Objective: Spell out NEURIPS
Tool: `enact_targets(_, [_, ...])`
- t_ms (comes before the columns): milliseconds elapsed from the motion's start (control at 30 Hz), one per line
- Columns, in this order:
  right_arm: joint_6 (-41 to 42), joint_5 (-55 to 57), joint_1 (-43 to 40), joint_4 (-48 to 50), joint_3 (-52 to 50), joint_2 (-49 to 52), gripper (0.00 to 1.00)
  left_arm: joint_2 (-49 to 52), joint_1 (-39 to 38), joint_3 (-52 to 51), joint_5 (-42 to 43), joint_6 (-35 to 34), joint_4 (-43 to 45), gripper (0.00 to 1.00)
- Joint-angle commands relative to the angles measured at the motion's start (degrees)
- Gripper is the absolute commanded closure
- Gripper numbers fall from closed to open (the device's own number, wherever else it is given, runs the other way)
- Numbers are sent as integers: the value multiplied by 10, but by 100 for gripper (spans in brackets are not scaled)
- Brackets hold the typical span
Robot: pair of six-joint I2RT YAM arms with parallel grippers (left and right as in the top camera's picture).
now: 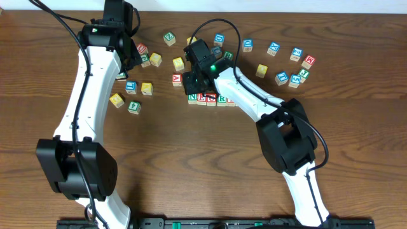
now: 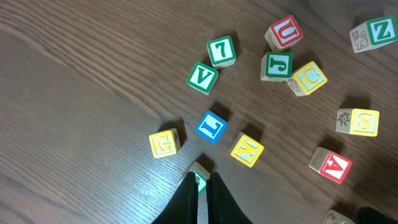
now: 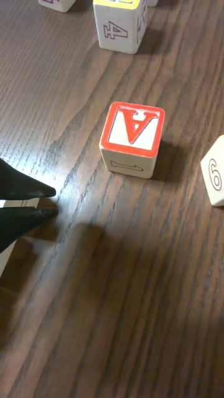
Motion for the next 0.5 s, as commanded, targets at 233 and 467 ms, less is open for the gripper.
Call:
enact_targets(233, [13,6,12,-17,8,12,99,-8,1,-3,-14,-5,-8,92])
enact_targets(467, [14,6,13,-22,8,12,99,-8,1,-3,-14,-5,-12,92])
